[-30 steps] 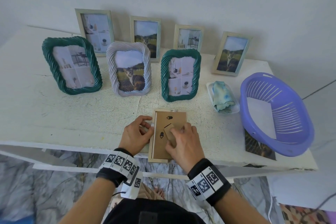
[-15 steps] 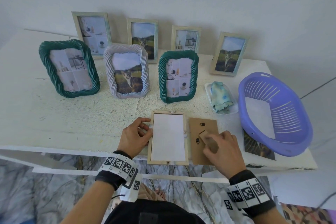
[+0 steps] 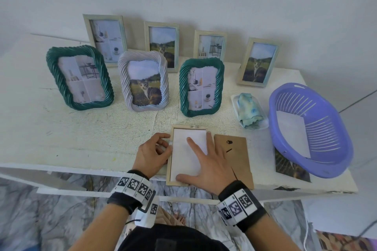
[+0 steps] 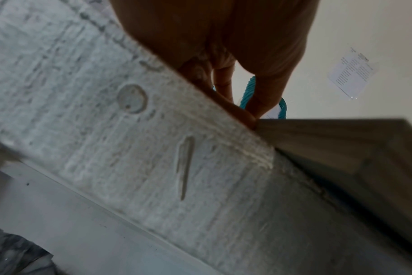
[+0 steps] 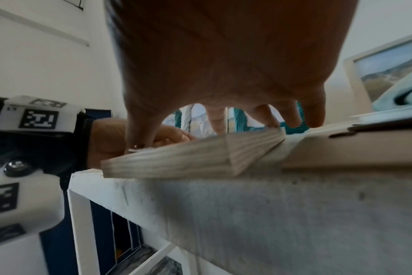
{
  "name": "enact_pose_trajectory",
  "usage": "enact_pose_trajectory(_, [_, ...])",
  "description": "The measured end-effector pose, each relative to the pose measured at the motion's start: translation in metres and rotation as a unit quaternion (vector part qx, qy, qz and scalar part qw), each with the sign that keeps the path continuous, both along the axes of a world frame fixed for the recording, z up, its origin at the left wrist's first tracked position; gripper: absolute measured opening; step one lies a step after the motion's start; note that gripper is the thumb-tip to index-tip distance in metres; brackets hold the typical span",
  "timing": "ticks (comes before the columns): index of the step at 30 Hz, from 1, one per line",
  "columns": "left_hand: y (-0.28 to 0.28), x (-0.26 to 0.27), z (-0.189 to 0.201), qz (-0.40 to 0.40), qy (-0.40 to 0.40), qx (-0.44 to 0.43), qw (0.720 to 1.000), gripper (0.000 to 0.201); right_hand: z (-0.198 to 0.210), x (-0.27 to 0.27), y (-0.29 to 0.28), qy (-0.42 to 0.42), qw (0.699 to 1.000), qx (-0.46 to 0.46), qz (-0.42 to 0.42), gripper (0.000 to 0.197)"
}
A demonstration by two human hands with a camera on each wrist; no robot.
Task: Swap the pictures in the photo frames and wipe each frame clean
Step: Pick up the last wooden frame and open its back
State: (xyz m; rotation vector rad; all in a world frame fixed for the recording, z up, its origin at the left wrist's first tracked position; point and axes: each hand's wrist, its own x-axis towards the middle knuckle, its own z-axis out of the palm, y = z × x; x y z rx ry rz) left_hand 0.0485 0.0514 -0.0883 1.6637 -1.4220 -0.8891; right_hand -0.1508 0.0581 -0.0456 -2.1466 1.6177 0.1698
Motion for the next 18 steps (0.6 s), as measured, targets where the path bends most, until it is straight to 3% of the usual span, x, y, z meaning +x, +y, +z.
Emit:
enact_pose_trajectory(7, [0.000,0.001,-0.002,-0.004,-0.005,-0.004,1.000,0.027,-0.009,0.013,-0.010,0.048,0.998,-0.008,0.026,0.121])
enact_pose_trajectory(18, [0.000,0.001,-0.001,-0.006,-0.007,-0.007,1.000,0.028,-0.005,0.020,-0.018,0.038,0.999,0.015,0.013,0.127])
